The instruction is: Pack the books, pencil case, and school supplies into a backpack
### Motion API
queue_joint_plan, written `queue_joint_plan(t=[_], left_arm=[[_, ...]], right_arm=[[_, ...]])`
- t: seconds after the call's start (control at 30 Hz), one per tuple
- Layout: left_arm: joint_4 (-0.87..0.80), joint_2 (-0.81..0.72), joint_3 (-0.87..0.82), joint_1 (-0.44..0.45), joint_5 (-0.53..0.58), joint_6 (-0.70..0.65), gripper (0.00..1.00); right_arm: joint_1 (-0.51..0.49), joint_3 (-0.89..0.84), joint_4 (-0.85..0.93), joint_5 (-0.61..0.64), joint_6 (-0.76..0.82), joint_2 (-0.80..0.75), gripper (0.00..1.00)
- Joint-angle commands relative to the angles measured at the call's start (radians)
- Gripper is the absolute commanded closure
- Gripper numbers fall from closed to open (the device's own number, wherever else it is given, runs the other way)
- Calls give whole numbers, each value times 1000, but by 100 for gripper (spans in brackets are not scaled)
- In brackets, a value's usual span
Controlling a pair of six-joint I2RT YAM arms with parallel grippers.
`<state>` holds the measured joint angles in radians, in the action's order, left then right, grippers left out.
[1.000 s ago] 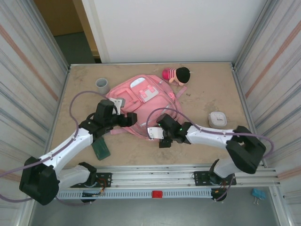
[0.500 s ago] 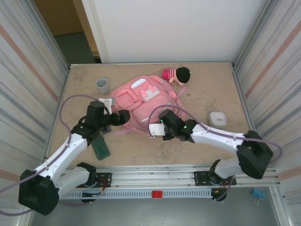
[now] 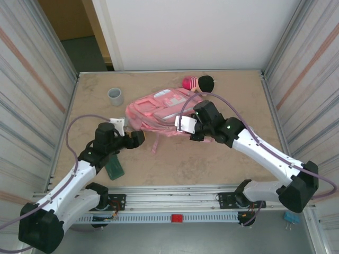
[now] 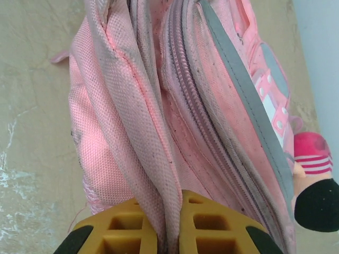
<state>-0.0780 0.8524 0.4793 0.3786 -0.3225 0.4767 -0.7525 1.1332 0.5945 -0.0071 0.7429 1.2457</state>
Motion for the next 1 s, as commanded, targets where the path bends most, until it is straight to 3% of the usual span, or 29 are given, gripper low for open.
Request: queue_joint_plan(t=[0.0,0.43,0.53,0.6,0.7,0.97], left_arm=[[96,-6,-43,-6,-24,5,29],[349,231,-50,-6,-20,-58,50],[390,267,-37,-5,-19,-69,65],[412,269,-31,-5,-50,-85,83],[399,243,-13,-4,-126,-125,95],[251,146,90,55,-292,-222,100]], right_arm=[[13,80,-39,-18,-95,1,100],[35,105,-57,-88,-156,8,100],[45,97,-62,-83,-179,6,100],[56,83,-77,-74,-210,-3,100],[67,40,-129,-48,-269,-19,100],[70,-116,-348,43,-449,-66,100]])
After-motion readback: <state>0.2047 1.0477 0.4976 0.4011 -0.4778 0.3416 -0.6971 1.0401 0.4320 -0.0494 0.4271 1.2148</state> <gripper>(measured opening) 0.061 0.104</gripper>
